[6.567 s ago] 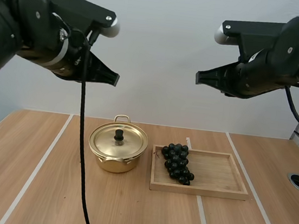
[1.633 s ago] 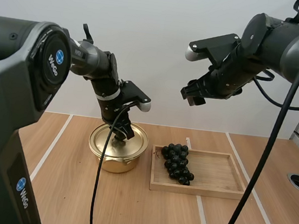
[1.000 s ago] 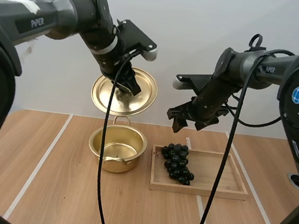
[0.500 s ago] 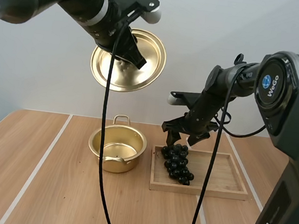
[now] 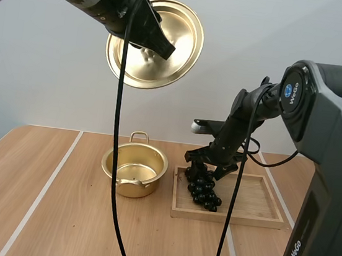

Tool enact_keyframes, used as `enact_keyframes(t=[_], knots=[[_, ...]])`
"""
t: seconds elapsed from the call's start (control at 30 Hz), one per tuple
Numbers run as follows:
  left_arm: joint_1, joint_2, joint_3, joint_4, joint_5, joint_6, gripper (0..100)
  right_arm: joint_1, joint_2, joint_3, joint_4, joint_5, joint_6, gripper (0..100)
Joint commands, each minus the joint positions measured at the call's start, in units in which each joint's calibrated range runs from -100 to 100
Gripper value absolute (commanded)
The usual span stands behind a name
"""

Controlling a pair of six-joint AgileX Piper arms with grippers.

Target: Open the pot, put the grape inside, and close it

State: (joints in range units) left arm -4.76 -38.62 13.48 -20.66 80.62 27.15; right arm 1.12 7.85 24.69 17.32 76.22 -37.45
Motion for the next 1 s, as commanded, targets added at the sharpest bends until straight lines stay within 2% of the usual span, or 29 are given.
enact_keyframes(t=[0.0,0.43,0.5,0.6,0.97], knots=[[-0.17,-0.9,-0.5,-1.3,-1.9,-0.6,0,0.0,1.1,-0.3,1.3,-1.0,-0.8,100],[-0.17,-1.4,-0.5,-1.3,-1.8,-0.6,0,0.8,3.6,-0.3,3.4,-1.5,-2.3,99],[-0.17,-1.4,-0.5,-1.3,-1.8,-0.6,0,1.2,3.6,-0.3,3.5,-2.0,-2.3,67],[-0.17,-1.4,-0.5,-1.3,-1.8,-0.6,0,1.5,3.6,-0.3,4.8,-3.2,-2.4,0],[-0.17,-1.4,-0.5,-1.3,-1.8,-0.6,0,1.5,3.4,-0.3,5.5,-5.6,-3.2,0]])
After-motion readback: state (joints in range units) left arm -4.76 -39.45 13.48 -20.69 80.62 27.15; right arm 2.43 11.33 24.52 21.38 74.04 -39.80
